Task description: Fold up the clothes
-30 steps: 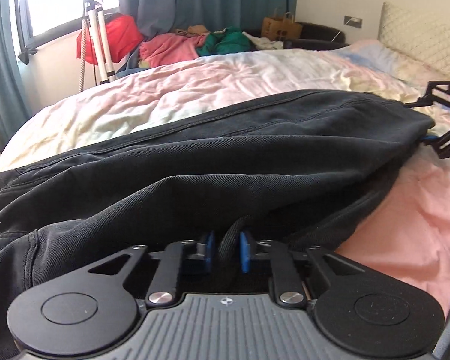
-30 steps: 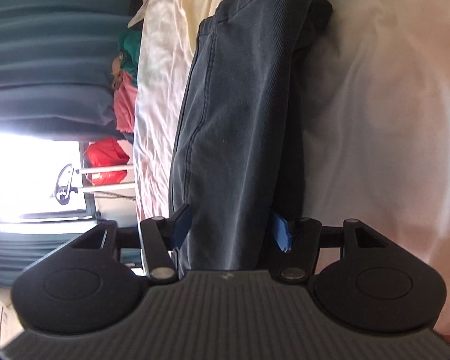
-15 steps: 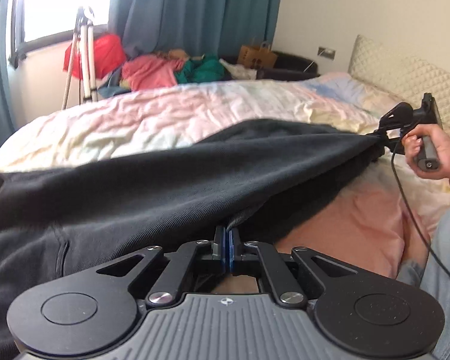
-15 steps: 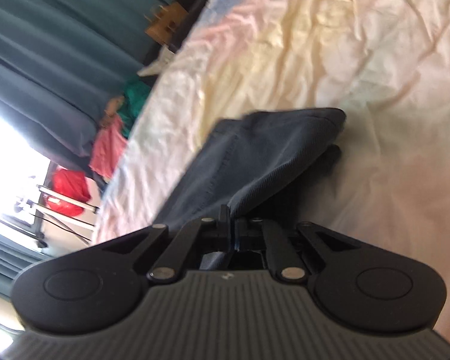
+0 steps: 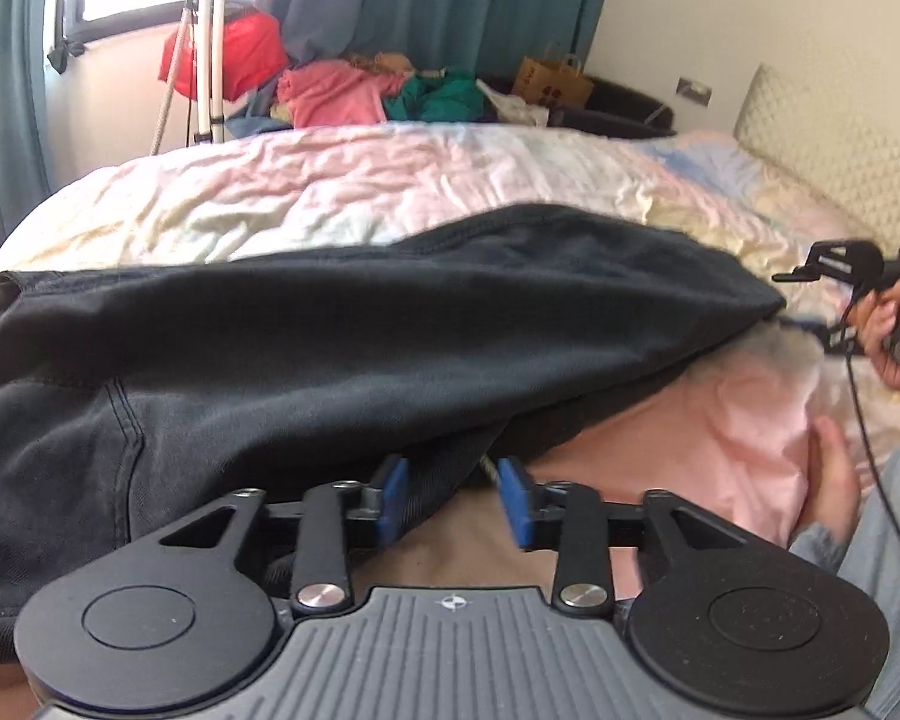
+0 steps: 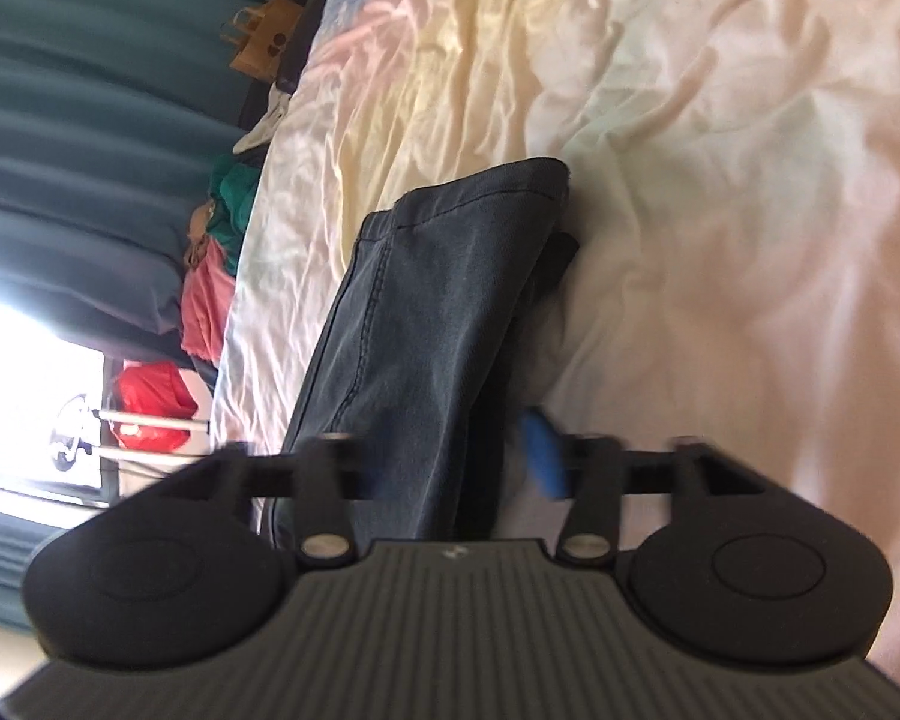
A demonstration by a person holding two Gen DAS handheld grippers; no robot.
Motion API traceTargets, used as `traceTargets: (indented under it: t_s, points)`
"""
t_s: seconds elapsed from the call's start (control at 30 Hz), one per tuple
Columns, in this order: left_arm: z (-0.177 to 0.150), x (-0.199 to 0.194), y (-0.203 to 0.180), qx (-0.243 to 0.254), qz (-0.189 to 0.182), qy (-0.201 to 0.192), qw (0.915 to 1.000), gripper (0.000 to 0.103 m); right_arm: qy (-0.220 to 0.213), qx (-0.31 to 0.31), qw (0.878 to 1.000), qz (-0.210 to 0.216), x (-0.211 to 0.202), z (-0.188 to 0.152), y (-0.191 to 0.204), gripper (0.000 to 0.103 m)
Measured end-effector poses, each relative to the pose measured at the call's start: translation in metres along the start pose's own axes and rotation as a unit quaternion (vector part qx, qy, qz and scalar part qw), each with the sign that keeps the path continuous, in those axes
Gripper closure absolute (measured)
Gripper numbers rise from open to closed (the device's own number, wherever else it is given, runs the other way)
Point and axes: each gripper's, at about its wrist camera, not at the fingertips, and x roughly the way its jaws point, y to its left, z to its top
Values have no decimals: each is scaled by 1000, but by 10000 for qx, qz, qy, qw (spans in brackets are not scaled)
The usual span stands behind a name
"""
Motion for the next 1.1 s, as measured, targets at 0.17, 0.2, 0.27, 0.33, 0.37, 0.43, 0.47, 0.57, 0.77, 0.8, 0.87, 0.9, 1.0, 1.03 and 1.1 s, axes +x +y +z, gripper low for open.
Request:
traceTargets:
  t_s: [0.17,0.2,0.27,0.33,0.37,0.43,0.47,0.57,0.77,0.8,0.87,0.9,1.0,1.03,1.1]
  points:
    - [10,-6,7,-427,306,-434,9977,35,315,482,9982,163,20,3,-12,28]
    - [12,-4,9,-515,464,-468,9965,32,296,416,9983,269,24,6,-10,28]
    - [15,1,16,-654,759,-474,9938,32,258,284,9981,479,31,10,-6,28]
    - [18,5,24,-794,963,-462,9911,32,220,152,9973,690,38,14,-3,28]
    - [19,7,29,-860,1066,-456,9895,32,201,86,9966,795,41,16,-1,29]
    - [19,9,38,-960,1225,-438,9868,32,162,-46,9948,1004,48,21,3,30]
    - [19,10,41,-996,1299,-440,9855,32,143,-112,9937,1109,52,23,5,30]
    - [19,12,49,-1082,1499,-473,9816,32,85,-310,9893,1422,62,29,10,28]
    - [27,17,54,-1228,1738,-782,9740,28,2,-581,9849,1631,82,38,17,28]
    - [29,19,53,-1284,1763,-830,9724,27,-4,-593,9860,1557,85,39,17,28]
    - [34,23,53,-1395,1812,-927,9691,24,54,-476,9900,1325,93,41,11,31]
    - [37,28,51,-1451,1870,-933,9671,24,81,-391,9917,1223,97,43,7,34]
    - [38,51,47,-1486,2013,-693,9657,23,51,-444,9933,1065,100,47,0,55]
    - [37,59,46,-1462,2041,-560,9663,23,35,-532,9946,891,100,47,-1,71]
    - [33,75,42,-1332,2132,-261,9675,23,-6,-610,9950,792,100,47,-2,78]
